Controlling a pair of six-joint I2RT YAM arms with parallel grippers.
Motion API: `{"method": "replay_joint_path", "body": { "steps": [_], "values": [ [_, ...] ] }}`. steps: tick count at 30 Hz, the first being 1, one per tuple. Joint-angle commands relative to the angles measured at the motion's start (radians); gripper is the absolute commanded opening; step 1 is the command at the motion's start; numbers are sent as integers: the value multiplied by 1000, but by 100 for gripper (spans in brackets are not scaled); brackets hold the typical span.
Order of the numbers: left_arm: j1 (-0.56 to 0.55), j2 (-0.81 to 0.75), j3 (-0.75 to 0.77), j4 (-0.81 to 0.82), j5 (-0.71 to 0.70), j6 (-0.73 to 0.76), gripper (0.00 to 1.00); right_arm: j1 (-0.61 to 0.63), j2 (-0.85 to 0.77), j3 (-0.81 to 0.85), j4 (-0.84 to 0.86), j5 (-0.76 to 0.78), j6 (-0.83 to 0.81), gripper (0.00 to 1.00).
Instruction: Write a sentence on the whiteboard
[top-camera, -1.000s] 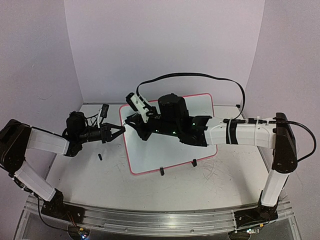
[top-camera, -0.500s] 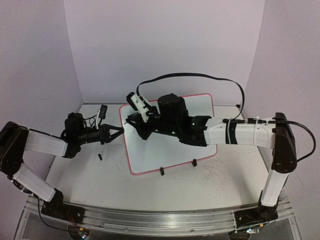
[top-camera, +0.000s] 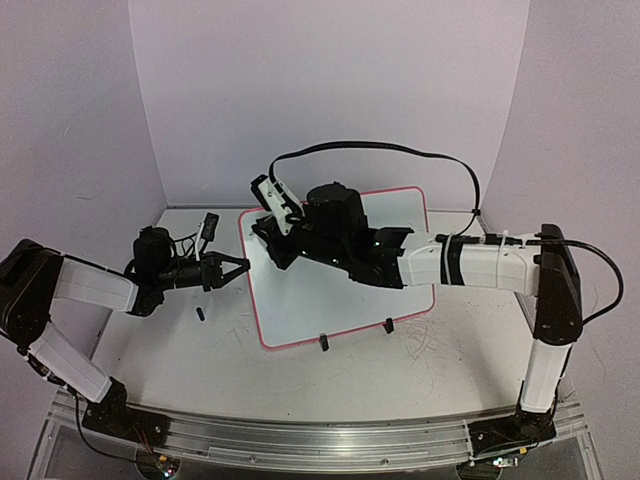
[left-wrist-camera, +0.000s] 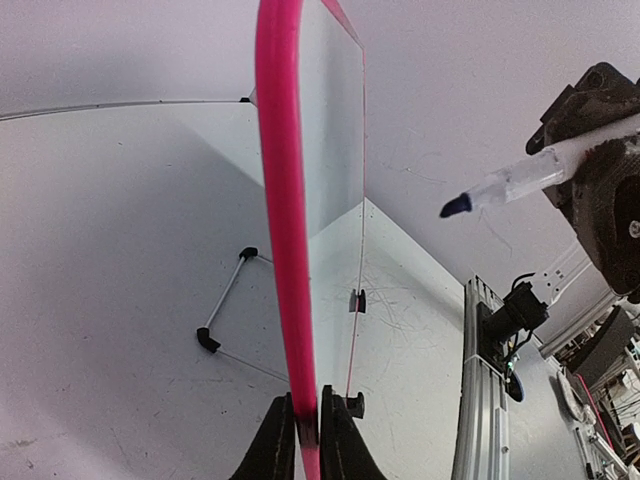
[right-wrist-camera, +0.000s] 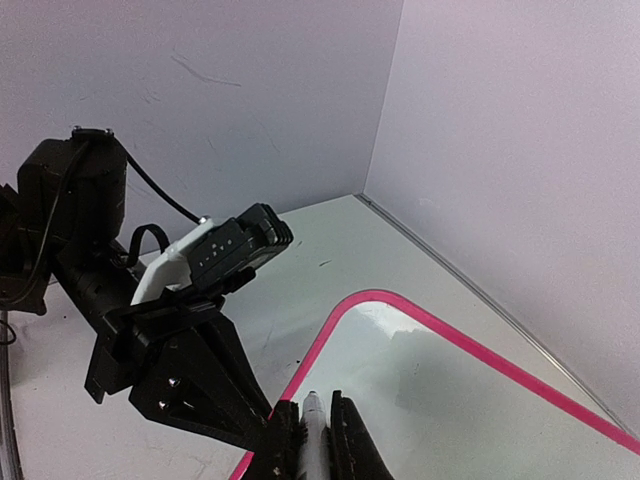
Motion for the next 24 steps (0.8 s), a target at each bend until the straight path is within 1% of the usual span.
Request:
{"method": "replay_joint_path", "body": {
  "steps": [1, 9, 15, 18, 24],
  "values": [
    [2, 17, 52, 22, 28, 15, 9, 6, 17, 46, 24, 45, -9, 0],
    [-7, 36, 66, 21, 45, 23, 11, 6, 24, 44, 23, 43, -15, 0],
    [-8, 39, 69, 21, 49, 28, 14, 6, 30, 51, 23, 49, -28, 0],
    [-8, 43, 71, 22, 46, 29, 12, 6, 35, 56, 23, 58, -30, 0],
    [-11, 56, 77, 22, 45, 33, 5, 5, 45, 68, 23, 59, -30, 0]
  ]
}}
